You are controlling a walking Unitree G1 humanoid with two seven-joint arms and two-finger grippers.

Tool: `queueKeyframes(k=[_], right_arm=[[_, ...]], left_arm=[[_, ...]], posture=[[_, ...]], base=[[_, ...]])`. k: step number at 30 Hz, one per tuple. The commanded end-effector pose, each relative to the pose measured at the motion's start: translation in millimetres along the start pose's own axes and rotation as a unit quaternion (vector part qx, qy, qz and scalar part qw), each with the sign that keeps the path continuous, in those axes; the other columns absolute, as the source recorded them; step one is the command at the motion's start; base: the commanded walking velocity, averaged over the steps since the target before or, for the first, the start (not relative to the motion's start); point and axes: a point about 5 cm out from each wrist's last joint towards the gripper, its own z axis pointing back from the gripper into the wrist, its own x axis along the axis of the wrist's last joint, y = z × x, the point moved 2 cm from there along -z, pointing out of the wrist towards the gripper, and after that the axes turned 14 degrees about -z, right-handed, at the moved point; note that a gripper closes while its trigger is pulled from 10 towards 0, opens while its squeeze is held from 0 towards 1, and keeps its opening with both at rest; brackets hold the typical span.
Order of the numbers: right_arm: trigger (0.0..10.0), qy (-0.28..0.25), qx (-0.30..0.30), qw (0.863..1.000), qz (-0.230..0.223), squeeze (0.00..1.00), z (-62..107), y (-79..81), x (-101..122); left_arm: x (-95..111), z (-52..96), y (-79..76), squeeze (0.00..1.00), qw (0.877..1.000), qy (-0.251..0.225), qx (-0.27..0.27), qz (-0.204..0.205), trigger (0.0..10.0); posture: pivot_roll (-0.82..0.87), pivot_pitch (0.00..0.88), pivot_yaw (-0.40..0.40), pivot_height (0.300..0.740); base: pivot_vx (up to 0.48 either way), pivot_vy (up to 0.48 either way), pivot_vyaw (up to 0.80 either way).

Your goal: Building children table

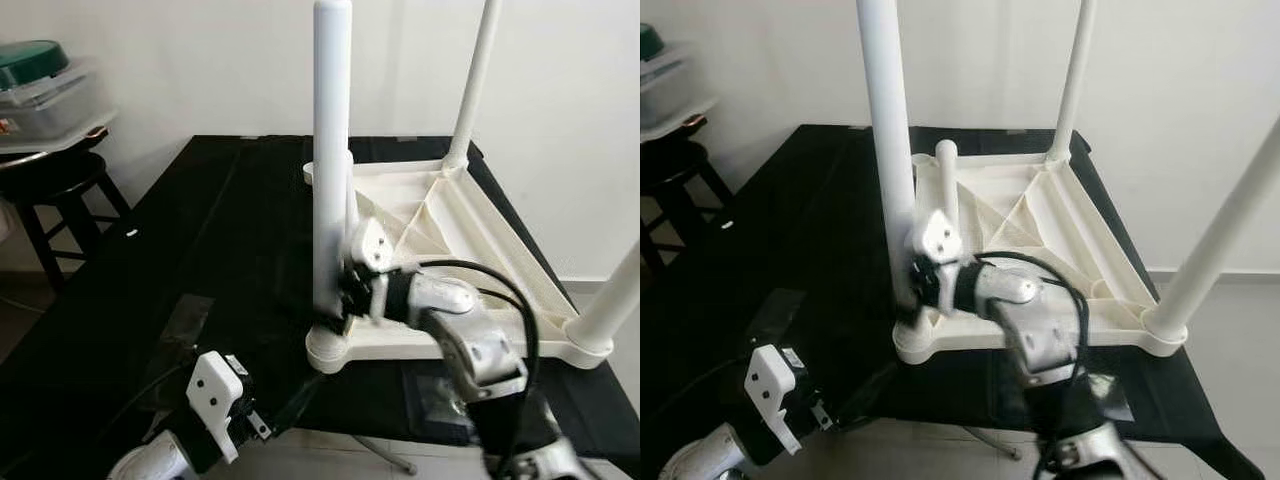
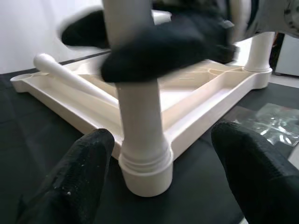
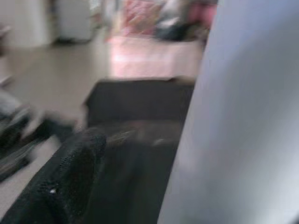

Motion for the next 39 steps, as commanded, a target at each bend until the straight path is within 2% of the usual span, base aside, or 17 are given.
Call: queueKeyframes(k=[1,6,14,15,18,19,26,30,31,32,34,35,36,37,38,39], right_arm=[[10.0,-0.002,0.038,0.999,0.007,0.0,-4.6,2.5,4.4],[10.0,0.003,0.082,0.997,-0.004,0.0,-1.3,-12.4,18.1],[10.0,0.006,0.117,0.993,-0.015,0.0,1.6,-20.0,25.0],[1.7,0.012,0.133,0.991,-0.02,0.0,3.0,-19.6,23.4],[1.7,0.018,0.151,0.988,-0.026,0.0,4.7,-19.1,21.8],[0.0,0.021,0.161,0.986,-0.029,0.0,7.2,-18.3,21.7],[0.0,0.021,0.175,0.984,-0.029,0.0,12.6,-20.3,23.4],[0.0,0.019,0.154,0.988,-0.021,0.0,17.6,-21.5,20.2],[0.0,0.016,0.119,0.993,-0.011,0.0,19.0,-21.0,16.6],[0.0,0.016,0.119,0.993,-0.011,0.0,19.0,-21.0,16.6],[0.0,0.018,-0.009,1.0,-0.023,0.0,12.7,-11.5,-5.1],[0.0,0.018,-0.009,1.0,-0.023,0.0,12.7,-11.5,-5.1],[0.0,-0.012,-0.183,0.982,-0.045,0.0,0.6,-11.0,-19.3],[0.0,-0.012,-0.183,0.982,-0.045,0.0,0.6,-11.0,-19.3],[0.0,-0.042,-0.361,0.929,-0.074,0.0,6.8,-13.9,-28.8],[0.0,-0.052,-0.408,0.905,-0.106,0.0,5.7,5.4,-42.2]], left_arm=[[-3.9,1.5,-2.4,0.0,1.0,0.009,0.001,-0.001,10.0],[-1.1,3.5,-4.0,0.0,1.0,0.01,0.006,-0.001,10.0],[2.2,5.5,-6.0,0.0,1.0,0.01,0.008,0.0,10.0],[2.6,6.0,-6.3,0.0,1.0,0.01,0.009,0.0,10.0],[3.0,6.5,-6.6,0.0,1.0,0.011,0.009,0.0,10.0],[3.2,6.7,-6.9,0.0,1.0,0.011,0.009,0.0,10.0],[3.8,6.5,-7.3,0.0,1.0,0.011,0.009,0.0,10.0],[3.9,5.9,-8.0,0.0,1.0,0.01,0.009,0.001,10.0],[4.0,5.5,-8.2,0.0,1.0,0.009,0.01,0.001,10.0],[4.0,5.5,-8.2,0.0,1.0,0.009,0.01,0.001,10.0],[4.5,4.7,-7.2,0.0,1.0,0.007,0.012,0.002,10.0],[4.5,4.7,-7.2,0.0,1.0,0.007,0.012,0.002,10.0],[4.5,5.1,-4.8,0.0,1.0,0.007,0.014,0.001,10.0],[4.5,5.1,-4.8,0.0,1.0,0.007,0.014,0.001,10.0],[4.4,5.5,-3.1,0.0,1.0,0.007,0.016,0.001,10.0],[3.8,5.3,-1.0,0.0,1.0,0.007,0.015,0.001,10.0]], posture=[[0.07,0.107,-0.014,0.74],[0.08,0.122,-0.018,0.74],[0.09,0.14,-0.02,0.74],[0.09,0.145,-0.021,0.74],[0.09,0.145,-0.021,0.74],[0.09,0.148,-0.024,0.74],[0.08,0.15,-0.028,0.74],[0.07,0.153,-0.036,0.74],[0.05,0.157,-0.043,0.74],[0.05,0.157,-0.043,0.74],[0.02,0.164,-0.045,0.74],[0.02,0.164,-0.045,0.74],[0.0,0.174,-0.027,0.74],[0.0,0.174,-0.027,0.74],[0.0,0.174,-0.027,0.74],[0.0,0.165,0.01,0.74]], base=[[0.0,0.0,0.0],[0.0,0.0,0.0],[0.0,0.0,0.0],[0.0,0.0,0.0],[0.0,0.0,0.0],[0.0,0.0,0.0],[0.0,0.0,0.0],[0.0,0.0,0.0],[0.0,0.0,0.0],[0.0,0.0,0.0],[0.0,0.0,0.0],[0.0,0.0,0.0],[0.0,0.0,0.0],[0.0,0.0,0.0],[0.0,0.0,0.0],[0.0,0.0,0.0]])
